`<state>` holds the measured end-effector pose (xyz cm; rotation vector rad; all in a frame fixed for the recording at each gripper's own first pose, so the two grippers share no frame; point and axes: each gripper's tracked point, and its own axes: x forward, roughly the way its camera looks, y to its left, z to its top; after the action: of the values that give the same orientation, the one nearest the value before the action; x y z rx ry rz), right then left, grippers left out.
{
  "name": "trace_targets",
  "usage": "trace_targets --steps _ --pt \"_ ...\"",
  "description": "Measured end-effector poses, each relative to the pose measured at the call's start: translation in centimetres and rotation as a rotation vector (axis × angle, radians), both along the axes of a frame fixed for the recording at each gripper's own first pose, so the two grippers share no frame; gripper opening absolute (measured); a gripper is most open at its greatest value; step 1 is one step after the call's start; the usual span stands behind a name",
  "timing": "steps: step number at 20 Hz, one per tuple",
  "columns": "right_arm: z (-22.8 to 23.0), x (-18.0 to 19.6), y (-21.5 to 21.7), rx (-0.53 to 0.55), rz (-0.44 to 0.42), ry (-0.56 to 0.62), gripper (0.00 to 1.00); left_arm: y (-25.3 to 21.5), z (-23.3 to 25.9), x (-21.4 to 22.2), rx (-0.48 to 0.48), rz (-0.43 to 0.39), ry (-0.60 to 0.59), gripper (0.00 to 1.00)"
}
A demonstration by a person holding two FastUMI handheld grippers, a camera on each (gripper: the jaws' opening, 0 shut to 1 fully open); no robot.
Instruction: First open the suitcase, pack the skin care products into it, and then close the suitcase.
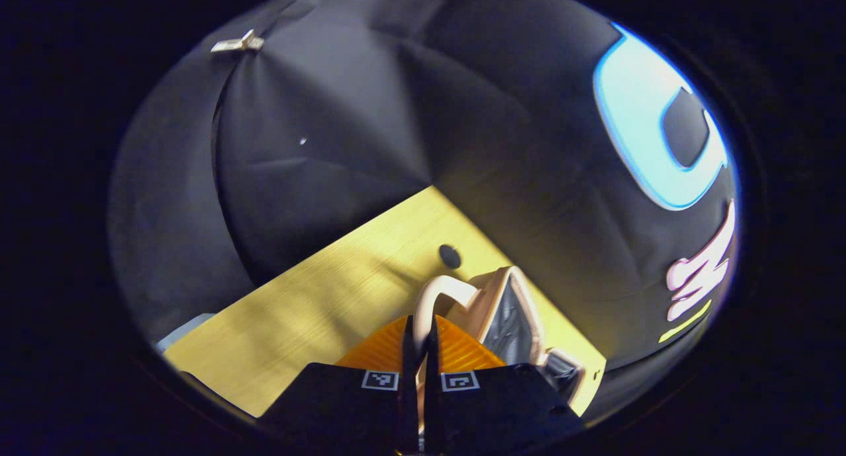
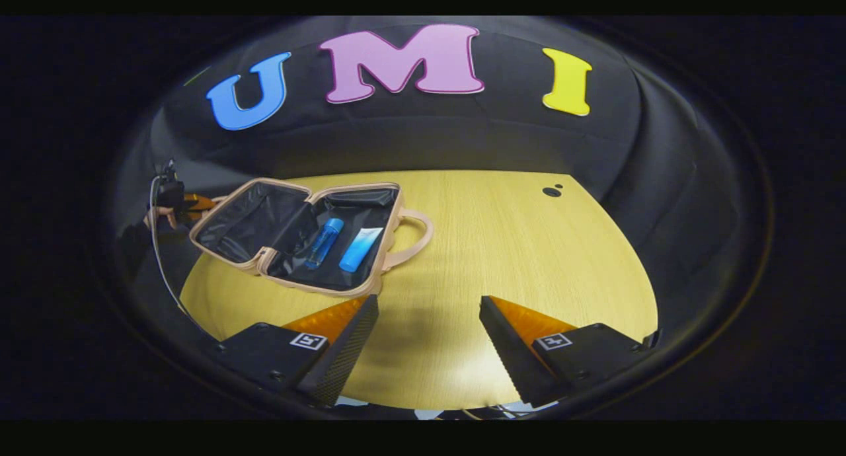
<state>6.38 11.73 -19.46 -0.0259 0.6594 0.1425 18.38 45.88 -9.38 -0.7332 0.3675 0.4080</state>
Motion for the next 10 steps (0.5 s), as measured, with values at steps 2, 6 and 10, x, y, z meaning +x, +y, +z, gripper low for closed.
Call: trace_targets --steps 2,6,10 --pt "0.3 0.6 -1.1 0.004 -0.003 -0.016 0.98 -3.5 5.8 -0.7 0.034 -0.042 -0.081 0.08" --pt "0.4 0.7 -3.1 0.044 0.000 -0.018 0.98 -13.3 12.3 -1.8 0.188 -0.125 -0.129 0.08" --pt "1.2 1.0 -7.0 0.067 -0.046 -0.056 0.98 -22.9 15.4 -2.3 0.251 -0.165 -0.171 0.08"
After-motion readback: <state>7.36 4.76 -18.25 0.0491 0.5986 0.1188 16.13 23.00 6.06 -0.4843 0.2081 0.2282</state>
